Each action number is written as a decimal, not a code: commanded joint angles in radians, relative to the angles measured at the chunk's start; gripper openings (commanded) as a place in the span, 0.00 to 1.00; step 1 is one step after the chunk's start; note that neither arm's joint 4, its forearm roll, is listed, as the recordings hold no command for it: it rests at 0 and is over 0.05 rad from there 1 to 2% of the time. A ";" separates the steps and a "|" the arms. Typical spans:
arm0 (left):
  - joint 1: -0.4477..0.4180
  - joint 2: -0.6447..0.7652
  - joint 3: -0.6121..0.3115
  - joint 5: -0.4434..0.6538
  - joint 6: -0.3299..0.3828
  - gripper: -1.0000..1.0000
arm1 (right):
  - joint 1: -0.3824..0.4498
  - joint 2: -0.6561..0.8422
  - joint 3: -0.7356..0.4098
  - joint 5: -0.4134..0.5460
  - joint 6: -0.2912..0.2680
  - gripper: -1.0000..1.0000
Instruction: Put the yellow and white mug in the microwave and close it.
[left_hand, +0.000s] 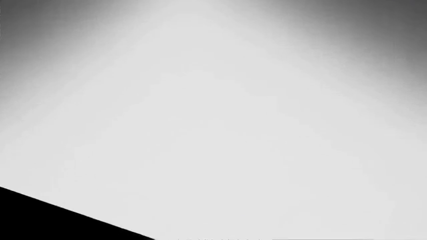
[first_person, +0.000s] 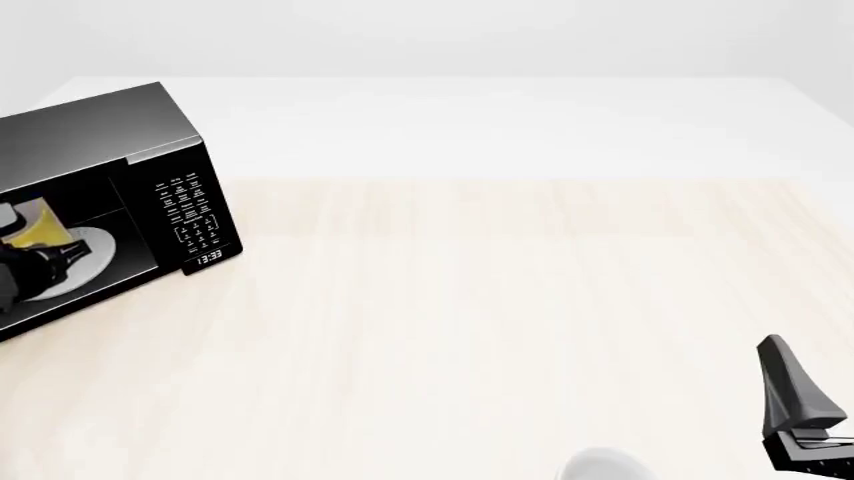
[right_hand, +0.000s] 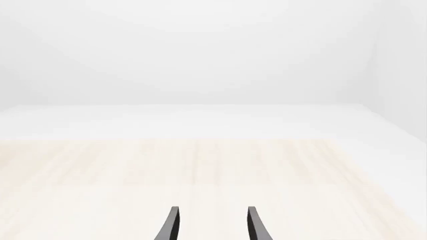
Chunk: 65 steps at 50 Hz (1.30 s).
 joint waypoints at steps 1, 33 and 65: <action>0.003 -0.004 0.003 -0.002 0.006 0.00 | 0.000 0.000 0.000 0.000 0.000 1.00; 0.007 -0.066 0.065 -0.018 0.034 1.00 | -0.001 0.000 0.000 0.000 0.000 1.00; 0.008 -0.292 0.212 0.018 0.042 1.00 | -0.002 0.000 0.000 0.000 0.000 1.00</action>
